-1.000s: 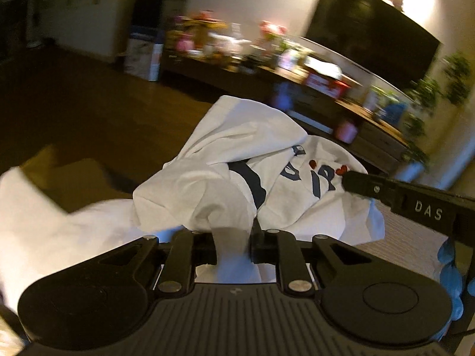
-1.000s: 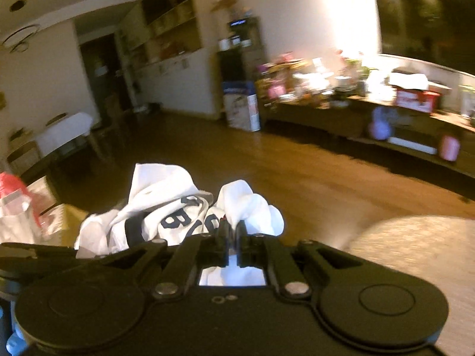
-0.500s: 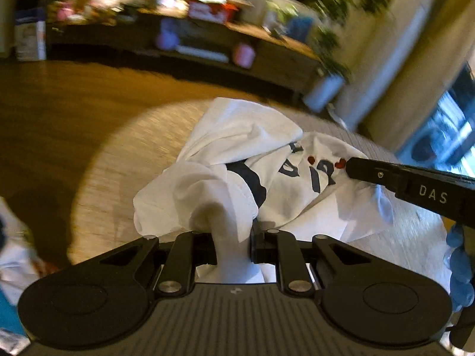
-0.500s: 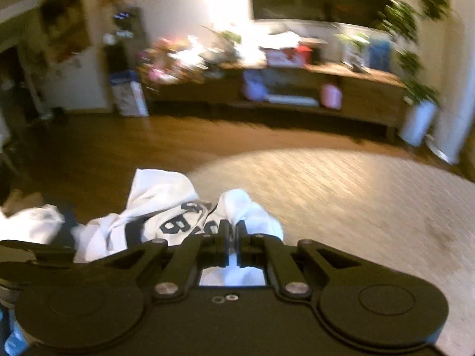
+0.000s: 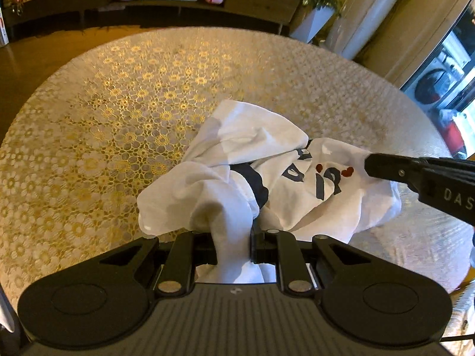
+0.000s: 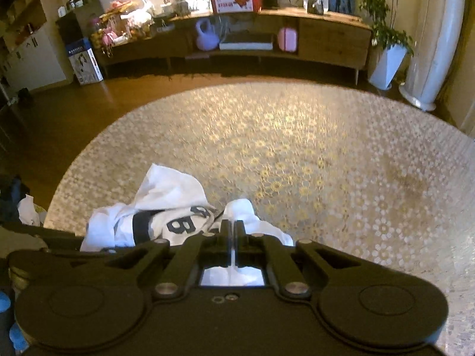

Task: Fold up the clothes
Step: 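Lift the T-shirt with both grippers and carry it over the round table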

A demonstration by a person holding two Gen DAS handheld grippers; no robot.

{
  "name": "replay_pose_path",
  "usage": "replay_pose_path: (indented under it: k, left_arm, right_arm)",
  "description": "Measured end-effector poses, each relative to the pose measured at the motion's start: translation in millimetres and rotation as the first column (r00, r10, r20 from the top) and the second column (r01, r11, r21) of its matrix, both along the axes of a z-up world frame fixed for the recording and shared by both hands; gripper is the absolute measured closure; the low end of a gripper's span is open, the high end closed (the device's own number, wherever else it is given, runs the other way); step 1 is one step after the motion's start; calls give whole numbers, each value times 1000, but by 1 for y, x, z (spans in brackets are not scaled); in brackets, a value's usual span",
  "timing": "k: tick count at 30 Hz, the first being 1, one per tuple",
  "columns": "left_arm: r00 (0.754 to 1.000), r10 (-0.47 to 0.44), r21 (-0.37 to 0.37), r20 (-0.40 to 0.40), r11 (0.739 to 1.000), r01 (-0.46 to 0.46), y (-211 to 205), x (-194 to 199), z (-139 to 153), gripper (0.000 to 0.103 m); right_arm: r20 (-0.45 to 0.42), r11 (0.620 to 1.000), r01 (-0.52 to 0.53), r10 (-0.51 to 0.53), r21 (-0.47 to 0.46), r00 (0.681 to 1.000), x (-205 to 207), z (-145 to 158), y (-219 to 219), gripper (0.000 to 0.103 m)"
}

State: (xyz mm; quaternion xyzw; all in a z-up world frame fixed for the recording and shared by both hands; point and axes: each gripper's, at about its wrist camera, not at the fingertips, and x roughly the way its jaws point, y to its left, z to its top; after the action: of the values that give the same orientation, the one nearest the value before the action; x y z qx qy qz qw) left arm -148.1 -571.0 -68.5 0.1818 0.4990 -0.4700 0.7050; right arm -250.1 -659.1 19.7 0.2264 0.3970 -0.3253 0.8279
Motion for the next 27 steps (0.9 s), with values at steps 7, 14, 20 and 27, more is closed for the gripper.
replay_pose_path:
  k: [7,14,20,27]
  left_arm:
    - [1000,27,62,0,998,-27,-16,20,-32,88]
    - [1000,-26,75,6,997,26,-22,21,-46,88]
    - [996,-56,17,-66,998,57,-10,32,-38,73]
    - [999,-43,-109,-6,993,42,-7,51,-4,24]
  right_arm:
    - [-37,995,-38,41,95,998,1,-37,-15,0]
    - [-24,978,-73,79,196,997,-16,-47,-17,0]
    - [43,969,-31,21,246,999,-53,-47,-33,0]
    - [79,942,28,-57,335,995,-64,-76,-48,0]
